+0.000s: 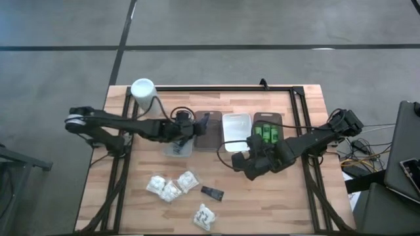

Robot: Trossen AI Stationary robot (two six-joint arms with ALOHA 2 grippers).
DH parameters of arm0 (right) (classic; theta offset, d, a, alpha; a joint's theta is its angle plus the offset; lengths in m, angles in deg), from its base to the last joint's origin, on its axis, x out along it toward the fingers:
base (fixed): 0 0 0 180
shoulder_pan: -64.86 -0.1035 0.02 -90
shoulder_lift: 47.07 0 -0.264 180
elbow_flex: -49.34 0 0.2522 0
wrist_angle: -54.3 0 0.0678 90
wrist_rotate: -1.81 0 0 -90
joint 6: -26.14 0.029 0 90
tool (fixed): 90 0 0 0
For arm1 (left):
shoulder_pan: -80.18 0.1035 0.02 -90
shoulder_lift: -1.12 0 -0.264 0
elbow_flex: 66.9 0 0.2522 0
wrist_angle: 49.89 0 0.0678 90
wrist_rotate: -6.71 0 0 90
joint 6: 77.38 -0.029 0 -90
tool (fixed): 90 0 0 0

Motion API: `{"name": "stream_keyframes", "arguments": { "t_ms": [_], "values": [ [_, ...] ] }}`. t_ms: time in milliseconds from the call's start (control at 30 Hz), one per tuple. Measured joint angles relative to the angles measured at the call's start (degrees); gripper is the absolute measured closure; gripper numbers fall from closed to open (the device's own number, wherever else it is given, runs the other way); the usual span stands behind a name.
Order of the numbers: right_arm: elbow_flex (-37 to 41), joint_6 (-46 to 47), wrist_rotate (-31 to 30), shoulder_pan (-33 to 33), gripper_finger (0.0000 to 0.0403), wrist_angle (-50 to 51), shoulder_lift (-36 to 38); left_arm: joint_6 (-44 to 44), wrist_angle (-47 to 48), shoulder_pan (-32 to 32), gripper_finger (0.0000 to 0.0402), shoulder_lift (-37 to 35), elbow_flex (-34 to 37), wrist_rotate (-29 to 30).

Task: Pick & Place Travel size toiletries
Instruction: Put the blue shaving cream into the left black bin

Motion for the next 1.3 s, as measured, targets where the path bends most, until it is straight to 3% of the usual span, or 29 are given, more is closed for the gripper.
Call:
{"name": "stream_keyframes", "arguments": {
  "t_ms": [267,467,1000,1300],
  "values": [
    [0.0,0.0,0.0,-0.2,0.0039,0.4,0.0,6.6,-2.7,0.6,0.0264,7.4,0.1,-1.1],
    [0.0,-0.2,0.0,-0.2,0.0039,0.4,0.0,6.4,-4.1,1.2,0.0264,11.0,-0.6,-1.1],
    [0.0,-0.6,0.1,-0.2,0.0039,2.0,0.0,4.5,-4.8,1.7,0.0252,13.8,-2.0,-1.2],
    [0.0,-0.7,0.1,-0.2,0.0039,2.6,0.0,2.4,-4.8,1.7,0.0200,13.4,-3.7,-1.1]
  ]
}}
